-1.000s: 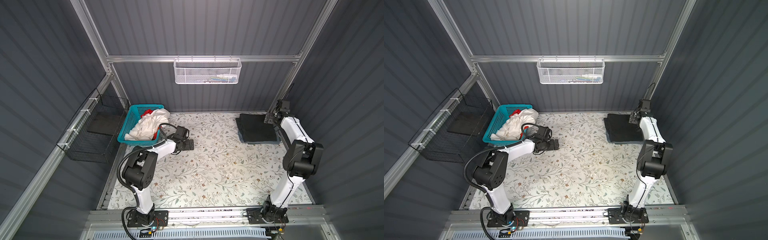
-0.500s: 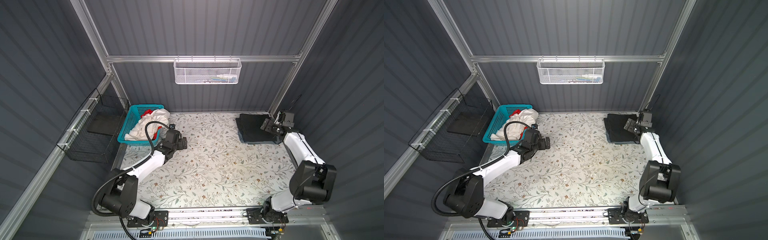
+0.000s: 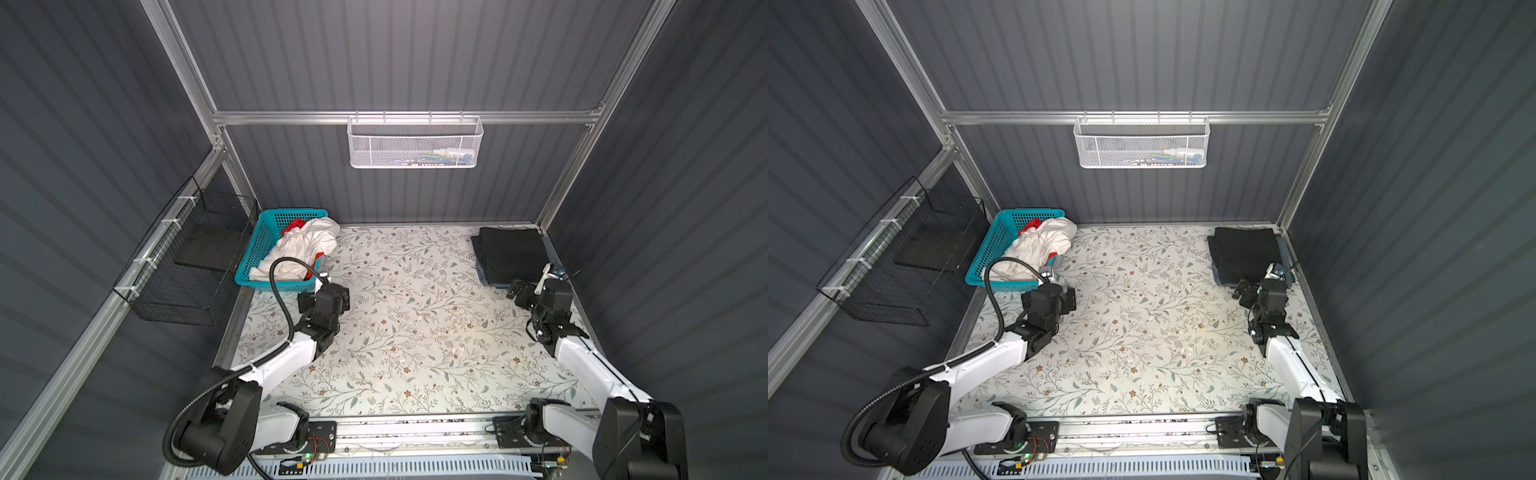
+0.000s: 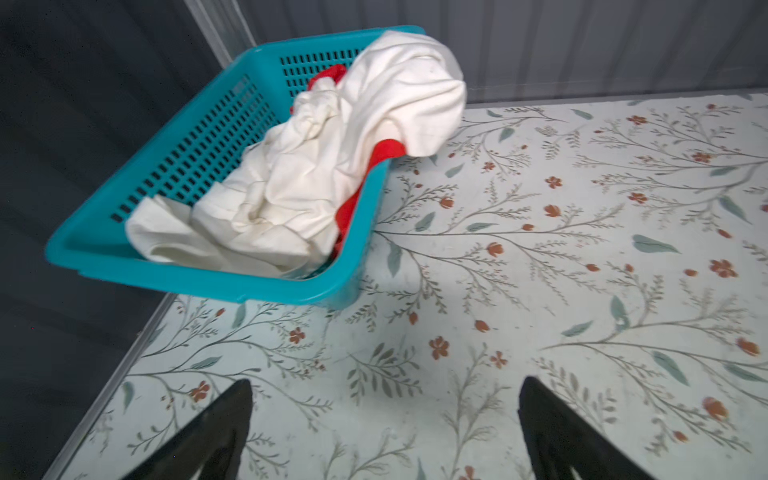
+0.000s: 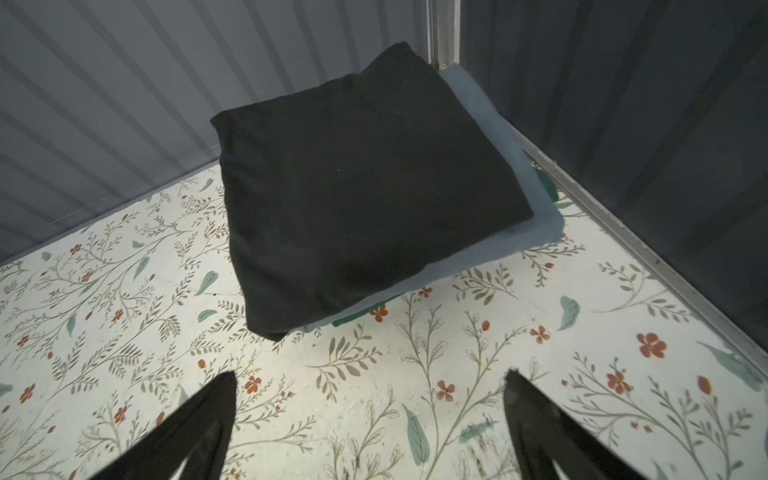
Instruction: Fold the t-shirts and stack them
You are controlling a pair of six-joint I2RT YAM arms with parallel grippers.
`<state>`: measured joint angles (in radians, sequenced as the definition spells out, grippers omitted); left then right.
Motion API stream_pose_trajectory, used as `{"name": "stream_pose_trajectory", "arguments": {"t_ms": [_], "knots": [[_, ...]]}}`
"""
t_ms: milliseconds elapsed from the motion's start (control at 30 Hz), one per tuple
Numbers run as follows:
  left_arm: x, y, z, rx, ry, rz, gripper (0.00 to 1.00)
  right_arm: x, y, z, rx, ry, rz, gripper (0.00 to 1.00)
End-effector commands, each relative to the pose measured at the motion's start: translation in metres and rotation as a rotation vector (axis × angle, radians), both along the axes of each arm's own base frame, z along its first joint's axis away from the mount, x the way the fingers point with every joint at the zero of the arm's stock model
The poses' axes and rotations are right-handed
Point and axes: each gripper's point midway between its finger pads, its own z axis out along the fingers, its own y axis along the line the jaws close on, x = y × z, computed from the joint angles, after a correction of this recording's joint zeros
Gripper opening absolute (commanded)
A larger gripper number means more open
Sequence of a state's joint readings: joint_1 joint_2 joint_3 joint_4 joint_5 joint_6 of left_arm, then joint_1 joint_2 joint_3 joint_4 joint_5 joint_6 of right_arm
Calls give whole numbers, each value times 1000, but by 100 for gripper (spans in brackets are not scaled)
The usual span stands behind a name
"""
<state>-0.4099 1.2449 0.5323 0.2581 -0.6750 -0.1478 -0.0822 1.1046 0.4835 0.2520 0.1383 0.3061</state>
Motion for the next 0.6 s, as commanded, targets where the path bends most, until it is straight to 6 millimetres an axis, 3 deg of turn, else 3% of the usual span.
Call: {"name": "stream_pose_trajectory", "arguments": {"t_ms": [0, 133, 233, 367, 567], "knots": [[-4, 21, 3, 53, -67, 64, 100, 10, -17, 35, -65, -156, -88, 99], [-5, 29, -21, 115, -128, 39, 100, 11, -26, 17, -122, -139, -134, 99], [4, 28, -23, 154, -174, 12, 100, 8, -29, 4, -170, -124, -145, 99], [23, 23, -32, 135, -202, -49, 100, 6, -30, -9, -193, -228, -149, 99], [31, 39, -55, 43, -216, -45, 100, 29, -4, -19, -202, -146, 19, 99]]}}
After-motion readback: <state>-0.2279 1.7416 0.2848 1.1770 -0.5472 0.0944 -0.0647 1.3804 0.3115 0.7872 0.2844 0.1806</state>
